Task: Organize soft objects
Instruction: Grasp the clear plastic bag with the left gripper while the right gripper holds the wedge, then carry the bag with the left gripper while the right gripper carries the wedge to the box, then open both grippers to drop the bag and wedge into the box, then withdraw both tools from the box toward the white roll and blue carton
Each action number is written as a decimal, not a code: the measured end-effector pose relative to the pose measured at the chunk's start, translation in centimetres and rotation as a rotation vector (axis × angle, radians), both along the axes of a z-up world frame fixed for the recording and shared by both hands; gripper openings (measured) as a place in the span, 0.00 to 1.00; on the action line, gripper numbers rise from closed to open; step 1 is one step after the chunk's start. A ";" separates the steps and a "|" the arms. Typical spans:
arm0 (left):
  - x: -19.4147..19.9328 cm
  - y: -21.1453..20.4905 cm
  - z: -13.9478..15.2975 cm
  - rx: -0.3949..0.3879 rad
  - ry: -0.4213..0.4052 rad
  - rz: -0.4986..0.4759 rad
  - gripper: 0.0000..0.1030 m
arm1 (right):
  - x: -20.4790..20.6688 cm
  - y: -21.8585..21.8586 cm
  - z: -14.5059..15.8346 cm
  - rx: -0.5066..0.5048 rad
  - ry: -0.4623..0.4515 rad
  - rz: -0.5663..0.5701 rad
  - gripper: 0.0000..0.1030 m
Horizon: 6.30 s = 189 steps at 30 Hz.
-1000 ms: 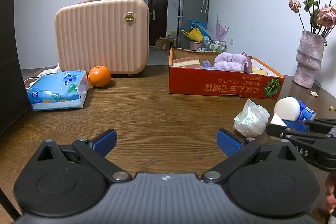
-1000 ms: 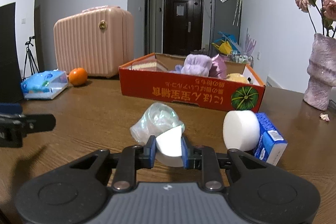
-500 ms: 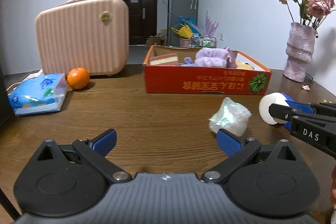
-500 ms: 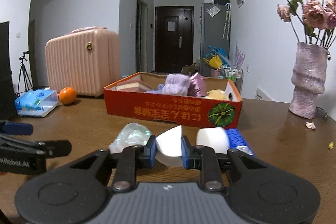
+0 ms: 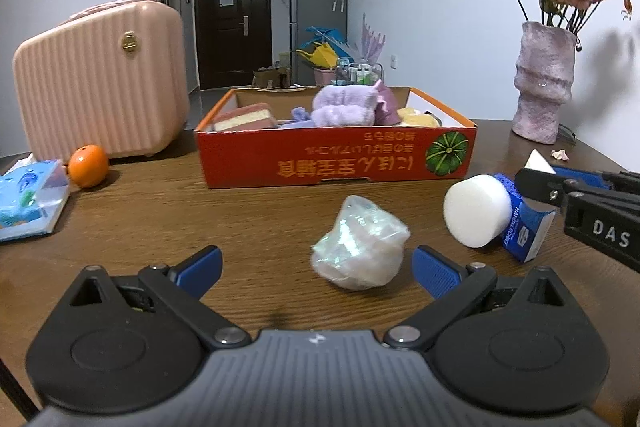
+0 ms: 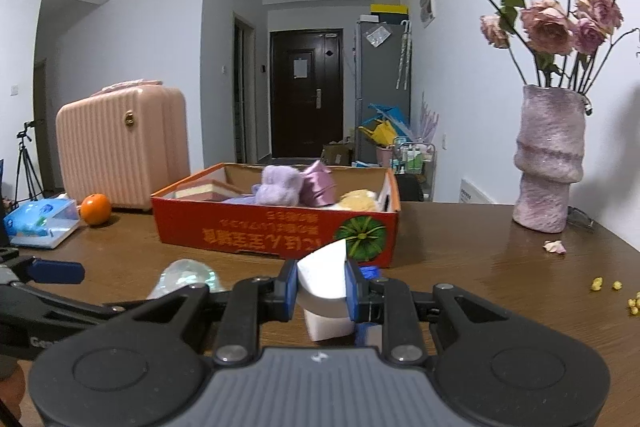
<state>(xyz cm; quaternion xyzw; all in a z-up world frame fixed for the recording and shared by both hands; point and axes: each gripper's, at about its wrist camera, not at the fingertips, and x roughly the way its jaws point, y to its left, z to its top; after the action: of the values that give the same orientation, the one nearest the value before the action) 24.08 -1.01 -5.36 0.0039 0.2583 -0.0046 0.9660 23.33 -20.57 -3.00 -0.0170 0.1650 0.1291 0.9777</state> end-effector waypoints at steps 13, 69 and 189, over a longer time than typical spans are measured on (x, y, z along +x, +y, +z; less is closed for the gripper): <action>3.4 -2.4 -1.2 0.044 0.041 -0.022 0.99 | 1.3 -3.3 -0.3 0.013 -0.004 -0.054 0.23; 7.2 -0.4 5.6 -0.099 -0.197 0.006 0.41 | 8.7 -2.1 3.2 0.074 -0.101 -0.016 0.24; 10.0 0.8 2.1 -0.101 -0.145 0.237 1.00 | 11.9 -5.0 1.0 -0.013 -0.015 0.020 1.00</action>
<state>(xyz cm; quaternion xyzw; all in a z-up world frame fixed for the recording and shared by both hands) 34.06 -0.26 -3.30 -0.0751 0.1861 0.0969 0.9748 35.20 -25.54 -1.95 -0.0262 0.1582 0.1378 0.9774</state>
